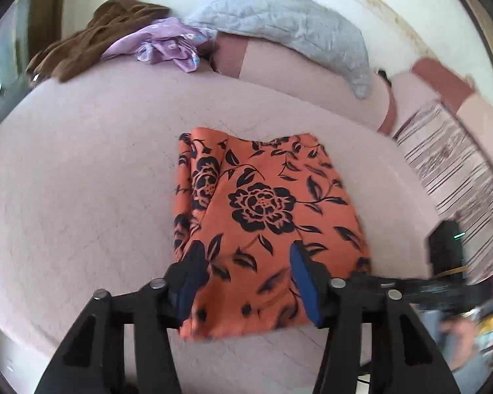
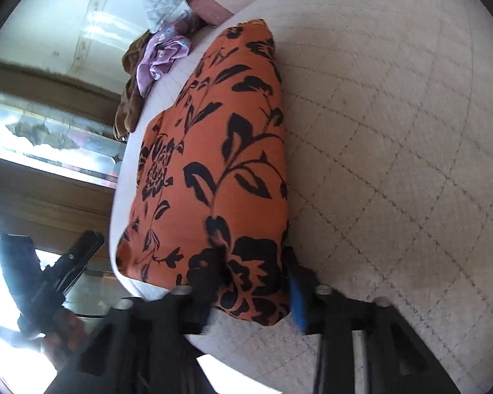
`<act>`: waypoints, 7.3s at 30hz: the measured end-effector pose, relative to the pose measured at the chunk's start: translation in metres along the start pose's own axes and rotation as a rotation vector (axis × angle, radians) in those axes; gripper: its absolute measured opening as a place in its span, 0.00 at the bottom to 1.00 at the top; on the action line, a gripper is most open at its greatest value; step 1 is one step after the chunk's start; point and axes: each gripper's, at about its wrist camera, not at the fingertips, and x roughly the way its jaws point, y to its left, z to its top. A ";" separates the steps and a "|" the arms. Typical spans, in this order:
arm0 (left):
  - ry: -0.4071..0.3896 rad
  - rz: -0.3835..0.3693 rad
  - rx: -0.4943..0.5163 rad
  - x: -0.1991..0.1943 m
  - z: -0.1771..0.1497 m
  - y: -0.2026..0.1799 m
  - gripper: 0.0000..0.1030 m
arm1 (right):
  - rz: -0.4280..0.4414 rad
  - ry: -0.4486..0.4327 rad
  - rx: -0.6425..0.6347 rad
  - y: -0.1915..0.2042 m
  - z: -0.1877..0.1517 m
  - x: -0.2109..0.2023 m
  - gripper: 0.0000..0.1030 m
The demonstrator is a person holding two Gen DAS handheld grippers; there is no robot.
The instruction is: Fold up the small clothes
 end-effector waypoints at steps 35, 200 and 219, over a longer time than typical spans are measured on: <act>0.055 0.013 -0.023 0.037 -0.024 0.025 0.47 | -0.084 -0.202 -0.137 0.068 0.097 0.005 0.24; 0.192 -0.338 -0.320 0.088 0.009 0.093 0.34 | -0.012 -0.015 -0.060 0.010 0.060 0.038 0.53; 0.096 -0.279 -0.166 0.061 0.040 0.046 0.26 | -0.102 -0.030 -0.229 0.047 0.071 0.015 0.34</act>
